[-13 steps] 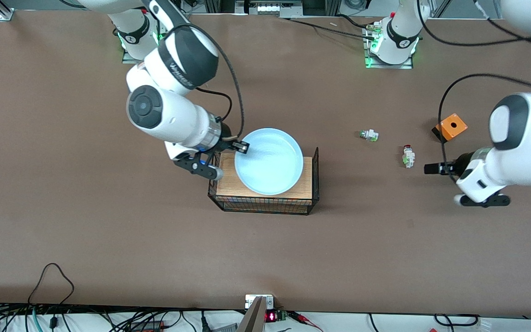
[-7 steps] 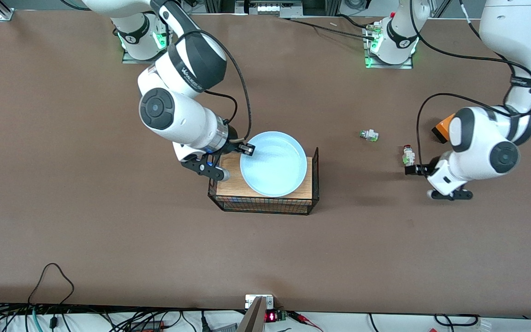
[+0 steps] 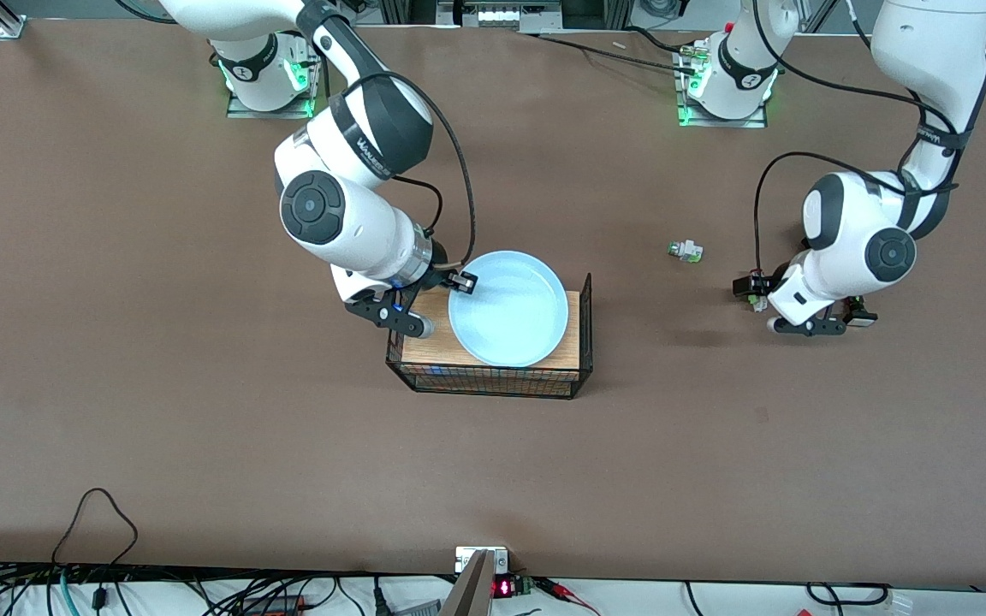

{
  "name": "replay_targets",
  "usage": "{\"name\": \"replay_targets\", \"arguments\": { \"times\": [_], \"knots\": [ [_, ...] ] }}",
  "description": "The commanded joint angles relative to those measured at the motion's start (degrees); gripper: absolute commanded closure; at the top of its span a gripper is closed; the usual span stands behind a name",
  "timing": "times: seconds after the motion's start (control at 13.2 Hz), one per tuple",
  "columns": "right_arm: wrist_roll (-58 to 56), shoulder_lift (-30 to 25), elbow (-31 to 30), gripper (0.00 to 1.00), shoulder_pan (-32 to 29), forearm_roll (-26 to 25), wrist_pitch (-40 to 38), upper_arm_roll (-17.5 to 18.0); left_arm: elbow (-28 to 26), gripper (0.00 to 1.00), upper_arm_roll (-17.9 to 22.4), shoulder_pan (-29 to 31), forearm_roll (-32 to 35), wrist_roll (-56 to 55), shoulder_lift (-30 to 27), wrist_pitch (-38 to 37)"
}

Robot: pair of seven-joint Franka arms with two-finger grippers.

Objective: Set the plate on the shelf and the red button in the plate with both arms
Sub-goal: 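Lower the plate into the basket while the left gripper grasps the button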

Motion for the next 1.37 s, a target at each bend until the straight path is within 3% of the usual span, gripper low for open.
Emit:
{"name": "replay_targets", "arguments": {
  "times": [0.0,0.15,0.46,0.53,0.68,0.76,0.83,1.06,1.29],
  "knots": [
    [0.7,-0.5,-1.9,0.99,0.9,-0.7,3.0,-0.4,-3.1,0.0,-0.2,0.5,-0.3,2.3,-1.8,2.6],
    [0.7,0.2,-2.2,0.99,1.0,-0.7,3.8,-0.4,-5.1,0.0,-0.2,0.5,-0.3,2.3,-0.9,7.5],
    [0.8,0.8,-4.6,0.99,2.0,-2.0,6.8,-0.4,-5.1,0.01,-0.1,0.9,-0.3,2.5,0.7,8.1],
    [0.8,0.8,-5.4,0.98,1.9,-2.4,8.1,-0.4,-5.1,0.1,-0.2,1.3,-0.3,3.1,1.2,8.1],
    [0.7,0.9,-5.5,0.97,1.9,-2.4,8.2,-0.4,-4.9,0.65,-0.2,1.6,-0.4,2.5,1.1,7.6],
    [0.8,0.9,-5.4,0.93,1.8,-2.3,8.2,-0.4,-4.6,0.86,-0.2,1.6,-0.4,2.5,1.0,7.4],
    [0.8,0.9,-5.3,0.86,1.8,-2.3,8.2,-0.4,-4.4,0.96,-0.2,1.6,-0.4,2.5,1.0,7.2],
    [0.9,0.9,-4.7,0.75,1.8,-1.4,8.2,-0.4,-3.0,1.0,-0.2,1.4,-0.4,2.2,0.3,6.0],
    [0.5,0.8,-3.4,0.62,1.7,1.5,8.3,-0.2,1.5,1.0,-0.2,0.9,-0.4,1.6,-2.4,-4.7]
  ]
}}
